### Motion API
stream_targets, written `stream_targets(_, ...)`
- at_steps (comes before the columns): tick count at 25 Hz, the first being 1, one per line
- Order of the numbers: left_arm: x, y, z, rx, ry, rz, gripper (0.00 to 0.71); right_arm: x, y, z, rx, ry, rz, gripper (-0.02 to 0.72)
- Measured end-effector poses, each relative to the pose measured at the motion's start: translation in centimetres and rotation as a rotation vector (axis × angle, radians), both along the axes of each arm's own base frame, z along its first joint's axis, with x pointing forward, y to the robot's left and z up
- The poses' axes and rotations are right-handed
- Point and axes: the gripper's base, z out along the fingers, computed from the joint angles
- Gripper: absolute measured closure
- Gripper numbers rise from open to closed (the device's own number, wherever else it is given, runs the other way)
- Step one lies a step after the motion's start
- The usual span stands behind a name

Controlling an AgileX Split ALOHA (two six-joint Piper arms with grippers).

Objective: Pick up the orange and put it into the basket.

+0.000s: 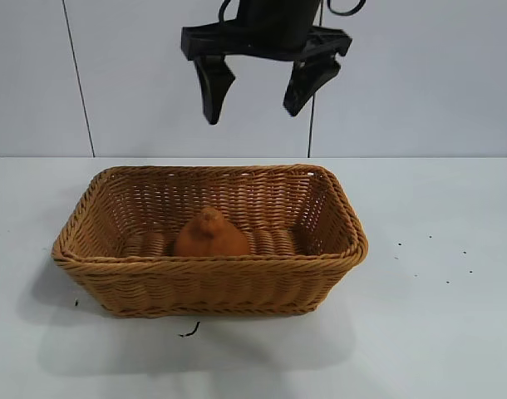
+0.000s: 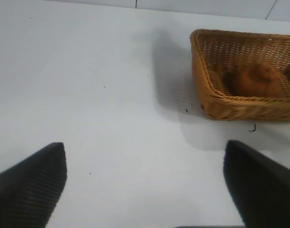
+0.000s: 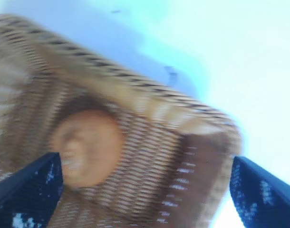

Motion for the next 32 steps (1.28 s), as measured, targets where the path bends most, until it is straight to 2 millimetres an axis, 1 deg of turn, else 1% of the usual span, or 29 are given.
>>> stream_targets(3,0.0,0.0,0.0,0.000,0.000,0.000,0.063,1.5,-3.2,0.0,-0.024,0.012,-0.076,0.014)
stream_targets(6,0.0,0.0,0.0,0.000,0.000,0.000,0.063,3.0,-7.1,0.0,-0.042,0.034,-0.168,0.014)
stream_targets(7,0.0,0.0,0.0,0.000,0.000,0.000,0.063,3.5,-8.7,-0.1,-0.046,0.044,-0.207,0.014)
stream_targets(9,0.0,0.0,0.0,0.000,0.000,0.000,0.063,4.1,-11.4,-0.1,-0.056,0.059,-0.264,0.014)
stream_targets(12,0.0,0.0,0.0,0.000,0.000,0.000,0.063,4.7,-15.0,-0.2,-0.065,0.083,-0.345,0.014)
stream_targets(16,0.0,0.0,0.0,0.000,0.000,0.000,0.063,5.1,-18.5,-0.2,-0.074,0.103,-0.413,0.014)
stream_targets(19,0.0,0.0,0.0,0.000,0.000,0.000,0.063,5.2,-20.0,-0.2,-0.071,0.106,-0.445,0.014)
stream_targets(22,0.0,0.0,0.0,0.000,0.000,0.000,0.063,5.1,-20.3,-0.2,-0.066,0.109,-0.447,0.014)
stream_targets(24,0.0,0.0,0.0,0.000,0.000,0.000,0.063,4.6,-20.3,-0.4,-0.068,0.125,-0.436,0.014)
stream_targets(26,0.0,0.0,0.0,0.000,0.000,0.000,0.063,3.4,-20.3,-0.5,-0.081,0.149,-0.424,0.013)
stream_targets(28,0.0,0.0,0.0,0.000,0.000,0.000,0.063,1.7,-20.5,-0.2,-0.093,0.166,-0.417,0.012)
stream_targets(30,0.0,0.0,0.0,0.000,0.000,0.000,0.063,-0.4,-20.7,-0.2,-0.107,0.198,-0.411,0.011)
stream_targets(32,0.0,0.0,0.0,0.000,0.000,0.000,0.063,-3.0,-20.9,0.3,-0.112,0.216,-0.404,0.010)
